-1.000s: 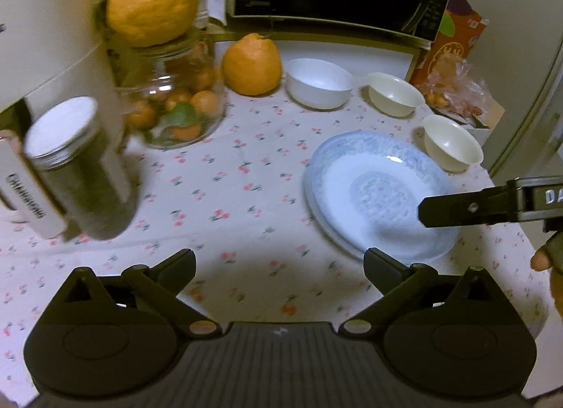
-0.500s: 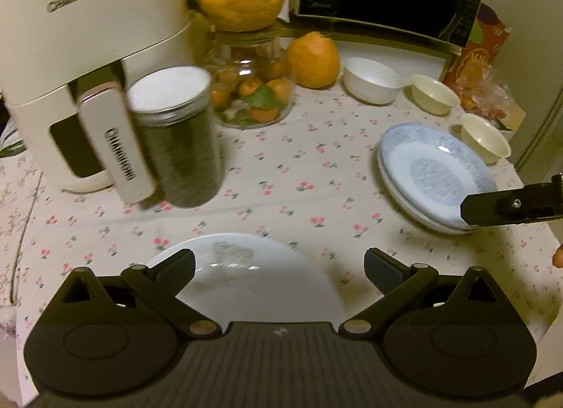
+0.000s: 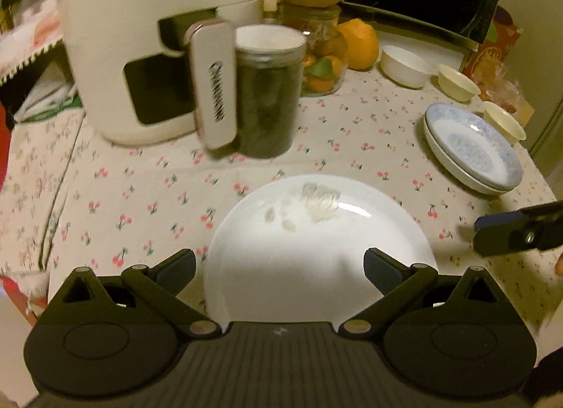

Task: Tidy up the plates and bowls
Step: 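Move both tools to the plain white plate and close them on its rim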

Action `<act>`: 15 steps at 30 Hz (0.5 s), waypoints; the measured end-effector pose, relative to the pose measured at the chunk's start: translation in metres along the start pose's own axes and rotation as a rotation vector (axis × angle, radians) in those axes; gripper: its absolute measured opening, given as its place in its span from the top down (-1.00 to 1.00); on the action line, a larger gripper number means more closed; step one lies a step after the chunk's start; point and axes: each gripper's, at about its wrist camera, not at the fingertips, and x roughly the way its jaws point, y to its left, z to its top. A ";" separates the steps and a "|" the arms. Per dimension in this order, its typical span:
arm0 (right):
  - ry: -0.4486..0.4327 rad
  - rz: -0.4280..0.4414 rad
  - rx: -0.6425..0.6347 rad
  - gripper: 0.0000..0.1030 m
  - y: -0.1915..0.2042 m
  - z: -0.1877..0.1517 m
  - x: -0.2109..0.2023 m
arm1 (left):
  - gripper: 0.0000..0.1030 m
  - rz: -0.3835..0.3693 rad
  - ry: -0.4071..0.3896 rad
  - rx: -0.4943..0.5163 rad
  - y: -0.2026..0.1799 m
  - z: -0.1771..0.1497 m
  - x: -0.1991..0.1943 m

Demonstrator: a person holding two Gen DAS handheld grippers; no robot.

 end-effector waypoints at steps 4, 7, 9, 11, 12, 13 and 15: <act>0.021 0.003 -0.008 -0.86 0.007 -0.008 0.012 | -0.83 -0.052 0.028 -0.027 0.012 -0.009 0.000; 0.020 -0.003 -0.018 -0.86 0.009 -0.011 0.018 | -0.70 -0.080 0.055 -0.046 0.019 -0.014 0.001; 0.017 -0.004 -0.016 -0.86 0.009 -0.012 0.022 | -0.60 -0.096 0.071 -0.065 0.023 -0.017 0.002; 0.011 -0.001 -0.008 -0.86 0.008 -0.013 0.024 | -0.49 -0.112 0.083 -0.095 0.028 -0.018 0.003; 0.009 0.000 -0.005 -0.86 0.008 -0.013 0.026 | -0.44 -0.118 0.089 -0.113 0.031 -0.018 0.004; 0.005 -0.001 -0.002 -0.86 0.009 -0.015 0.026 | -0.35 -0.126 0.098 -0.133 0.034 -0.019 0.005; 0.000 -0.002 0.001 -0.86 0.010 -0.016 0.029 | -0.17 -0.143 0.117 -0.172 0.039 -0.020 0.007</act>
